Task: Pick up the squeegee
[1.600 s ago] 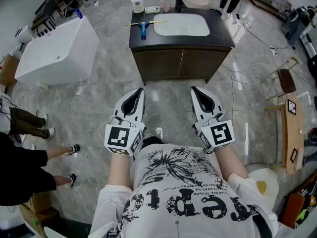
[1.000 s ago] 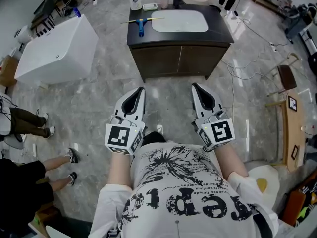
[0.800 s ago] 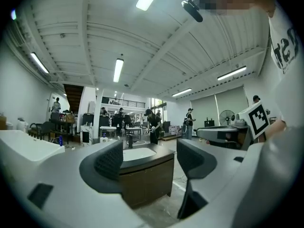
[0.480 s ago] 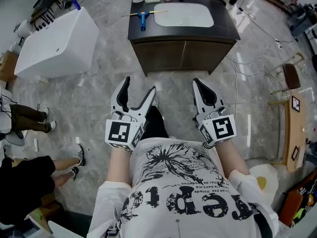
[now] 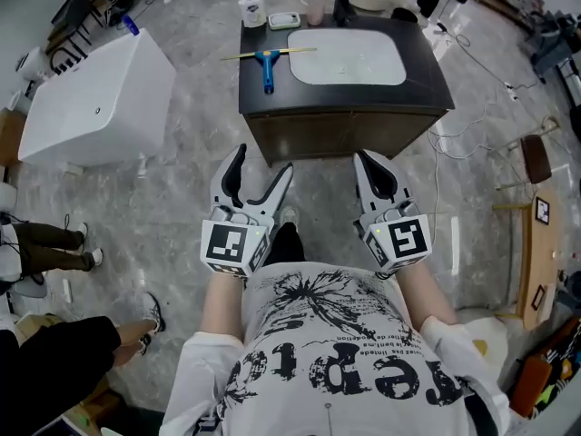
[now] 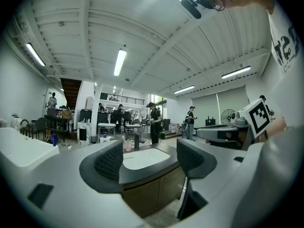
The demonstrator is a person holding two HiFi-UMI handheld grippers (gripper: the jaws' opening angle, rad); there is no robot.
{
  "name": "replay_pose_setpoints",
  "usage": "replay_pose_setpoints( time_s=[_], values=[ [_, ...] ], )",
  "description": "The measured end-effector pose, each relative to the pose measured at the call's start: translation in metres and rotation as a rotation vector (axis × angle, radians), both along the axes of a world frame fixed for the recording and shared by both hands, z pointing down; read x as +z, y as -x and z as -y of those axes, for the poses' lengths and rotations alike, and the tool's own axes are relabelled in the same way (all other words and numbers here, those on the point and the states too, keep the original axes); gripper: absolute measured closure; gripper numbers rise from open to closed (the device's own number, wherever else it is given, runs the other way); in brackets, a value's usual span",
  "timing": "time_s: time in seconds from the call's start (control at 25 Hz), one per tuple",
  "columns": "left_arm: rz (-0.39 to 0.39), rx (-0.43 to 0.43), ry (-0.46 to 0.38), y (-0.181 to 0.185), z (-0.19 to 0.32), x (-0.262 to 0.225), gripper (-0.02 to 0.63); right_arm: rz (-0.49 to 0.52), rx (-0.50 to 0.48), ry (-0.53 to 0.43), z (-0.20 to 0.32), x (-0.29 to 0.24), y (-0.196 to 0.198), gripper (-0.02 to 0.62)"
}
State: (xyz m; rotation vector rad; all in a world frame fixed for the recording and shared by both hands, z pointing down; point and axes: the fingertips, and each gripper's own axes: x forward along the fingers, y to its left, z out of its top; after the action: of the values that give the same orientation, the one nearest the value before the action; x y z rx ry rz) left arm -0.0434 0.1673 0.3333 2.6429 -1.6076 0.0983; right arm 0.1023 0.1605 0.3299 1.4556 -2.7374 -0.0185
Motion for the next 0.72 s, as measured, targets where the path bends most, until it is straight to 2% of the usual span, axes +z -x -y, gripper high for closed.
replay_pose_setpoints(
  time_s=[0.4,0.72],
  values=[
    [-0.02,0.012,0.023,0.09,0.211,-0.001,0.264,-0.049,0.046,0.008,0.203,-0.006,0.078,0.581],
    [-0.019,0.003,0.107,0.118,0.309,0.029,0.264,-0.05,0.063,0.071,0.304,0.02,0.105,0.58]
  ],
)
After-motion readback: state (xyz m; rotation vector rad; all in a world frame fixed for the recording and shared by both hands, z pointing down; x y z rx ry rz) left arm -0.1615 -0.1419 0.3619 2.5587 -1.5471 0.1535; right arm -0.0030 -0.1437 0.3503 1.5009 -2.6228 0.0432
